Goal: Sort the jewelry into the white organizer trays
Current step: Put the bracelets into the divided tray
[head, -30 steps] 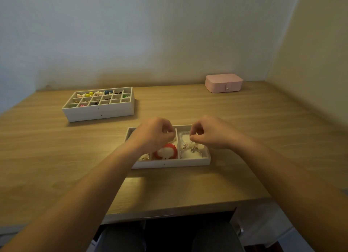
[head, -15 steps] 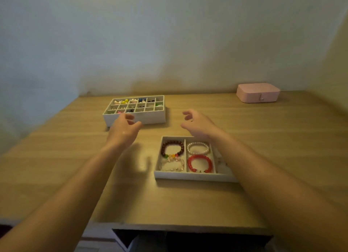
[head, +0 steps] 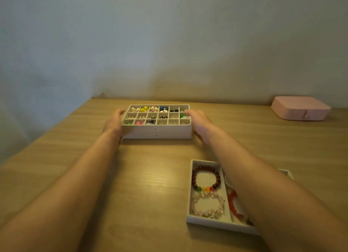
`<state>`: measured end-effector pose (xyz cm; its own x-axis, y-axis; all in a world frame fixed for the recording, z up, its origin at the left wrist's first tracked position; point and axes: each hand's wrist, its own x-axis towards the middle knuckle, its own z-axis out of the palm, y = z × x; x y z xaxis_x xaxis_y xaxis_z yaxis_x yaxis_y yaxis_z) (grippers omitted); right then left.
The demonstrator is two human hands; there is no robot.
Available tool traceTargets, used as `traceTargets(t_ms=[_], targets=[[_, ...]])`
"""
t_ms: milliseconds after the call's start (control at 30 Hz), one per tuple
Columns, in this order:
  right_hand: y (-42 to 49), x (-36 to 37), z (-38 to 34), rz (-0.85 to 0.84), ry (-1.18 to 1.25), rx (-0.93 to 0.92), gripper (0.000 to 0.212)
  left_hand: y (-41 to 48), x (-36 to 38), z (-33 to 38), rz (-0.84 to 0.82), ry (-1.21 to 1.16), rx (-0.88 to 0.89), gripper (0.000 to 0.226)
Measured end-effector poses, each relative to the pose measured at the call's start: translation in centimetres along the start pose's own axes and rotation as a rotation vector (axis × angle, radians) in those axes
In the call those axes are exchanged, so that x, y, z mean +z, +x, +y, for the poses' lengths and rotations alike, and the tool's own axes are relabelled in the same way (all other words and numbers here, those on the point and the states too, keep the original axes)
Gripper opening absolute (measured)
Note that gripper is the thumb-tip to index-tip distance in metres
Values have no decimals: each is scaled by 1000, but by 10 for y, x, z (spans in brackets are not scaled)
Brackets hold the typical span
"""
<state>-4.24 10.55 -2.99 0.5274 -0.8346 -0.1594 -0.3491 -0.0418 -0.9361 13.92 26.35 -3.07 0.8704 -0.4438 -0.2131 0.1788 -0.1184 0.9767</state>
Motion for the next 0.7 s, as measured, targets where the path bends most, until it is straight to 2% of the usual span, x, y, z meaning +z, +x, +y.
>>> traceTargets(t_ms=[100, 233, 367, 567, 700], targets=[[11, 10, 0, -19, 26, 33, 47, 19, 5, -6, -39, 32, -21, 48], [18, 20, -3, -20, 62, 64, 32, 23, 7, -1, -28, 44, -44, 40], [14, 13, -6, -15, 74, 37, 50, 7, 13, 3, -42, 63, -37, 29], [-25, -36, -4, 52, 113, -90, 48, -46, 27, 19, -99, 28, 30, 19], [-68, -92, 8, 25, 143, -76, 70, -101, 33, 22, -155, 42, 46, 16]])
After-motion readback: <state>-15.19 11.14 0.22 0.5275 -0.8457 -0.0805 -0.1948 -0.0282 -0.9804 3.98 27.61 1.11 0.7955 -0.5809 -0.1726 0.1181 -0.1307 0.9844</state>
